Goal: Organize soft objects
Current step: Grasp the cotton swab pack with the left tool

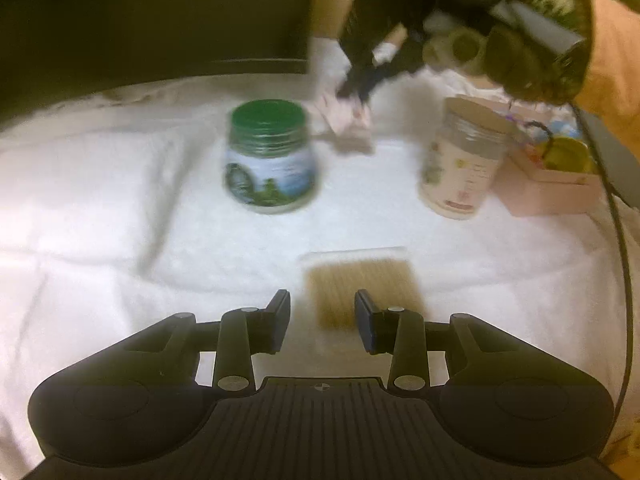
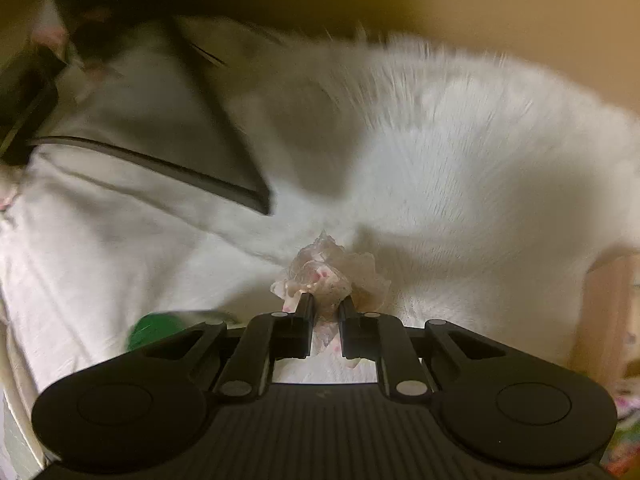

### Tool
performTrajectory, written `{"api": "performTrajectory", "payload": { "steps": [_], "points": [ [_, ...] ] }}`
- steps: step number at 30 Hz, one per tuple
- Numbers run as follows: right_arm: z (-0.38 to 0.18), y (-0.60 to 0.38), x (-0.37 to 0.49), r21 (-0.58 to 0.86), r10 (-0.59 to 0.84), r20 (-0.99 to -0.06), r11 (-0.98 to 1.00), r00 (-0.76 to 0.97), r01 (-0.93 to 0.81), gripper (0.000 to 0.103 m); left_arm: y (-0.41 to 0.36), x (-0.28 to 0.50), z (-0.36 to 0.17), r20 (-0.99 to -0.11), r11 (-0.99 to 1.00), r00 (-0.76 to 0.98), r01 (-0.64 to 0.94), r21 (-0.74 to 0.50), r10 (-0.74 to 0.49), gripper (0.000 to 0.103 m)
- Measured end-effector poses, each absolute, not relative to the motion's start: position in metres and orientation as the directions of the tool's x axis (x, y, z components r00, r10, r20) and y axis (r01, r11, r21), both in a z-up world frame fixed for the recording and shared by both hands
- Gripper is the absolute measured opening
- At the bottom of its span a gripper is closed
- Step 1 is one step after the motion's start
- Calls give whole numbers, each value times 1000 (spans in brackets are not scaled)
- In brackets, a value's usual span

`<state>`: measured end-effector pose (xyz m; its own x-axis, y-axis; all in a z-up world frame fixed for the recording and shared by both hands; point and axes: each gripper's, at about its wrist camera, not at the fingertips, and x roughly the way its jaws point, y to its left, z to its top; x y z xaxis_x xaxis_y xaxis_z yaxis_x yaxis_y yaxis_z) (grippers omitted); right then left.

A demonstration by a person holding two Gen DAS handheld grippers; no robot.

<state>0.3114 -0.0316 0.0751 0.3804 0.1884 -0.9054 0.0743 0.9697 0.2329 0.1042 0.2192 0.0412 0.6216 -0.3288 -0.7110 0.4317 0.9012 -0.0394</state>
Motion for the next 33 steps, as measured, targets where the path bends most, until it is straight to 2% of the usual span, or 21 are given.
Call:
{"api": "performTrajectory", "payload": {
  "steps": [4,5,7,9,11,12,16,17,20,24,29,33],
  "points": [
    [114,-26,263,252,236,-853,967,465,-28,13,188,104,39,-723,869,601,495,3,-339,40],
    [119,-23,253,251,243,-847,967,473,-48,13,179,106,35,-738,861,584,509,9,-338,42],
    [128,-21,235,240,250,-838,967,486,-84,13,166,106,33,-743,845,586,533,53,-324,52],
    [133,-17,221,214,242,-831,970,500,-114,13,158,106,31,-754,831,572,553,63,-324,72],
    [137,-16,213,194,230,-828,973,511,-123,13,153,107,28,-763,822,546,568,34,-346,87],
    [139,-17,209,189,225,-827,974,515,-121,13,152,107,27,-765,816,535,578,24,-357,91],
    [143,-26,205,182,206,-828,978,522,-98,13,154,102,29,-750,821,555,570,27,-360,88],
    [144,-27,203,179,203,-829,979,522,-97,13,158,99,31,-737,833,582,552,46,-345,84],
    [146,-27,198,175,204,-828,979,522,-106,13,167,97,30,-709,864,669,472,173,-223,83],
    [141,-19,200,169,210,-835,977,508,-127,13,183,114,25,-752,900,606,434,39,-260,85],
    [140,-9,209,150,199,-841,979,503,-137,13,179,128,16,-778,914,569,405,-18,-268,87],
    [156,-13,206,132,195,-822,979,536,-155,13,178,129,26,-771,916,577,402,-20,-270,76]
  ]
}}
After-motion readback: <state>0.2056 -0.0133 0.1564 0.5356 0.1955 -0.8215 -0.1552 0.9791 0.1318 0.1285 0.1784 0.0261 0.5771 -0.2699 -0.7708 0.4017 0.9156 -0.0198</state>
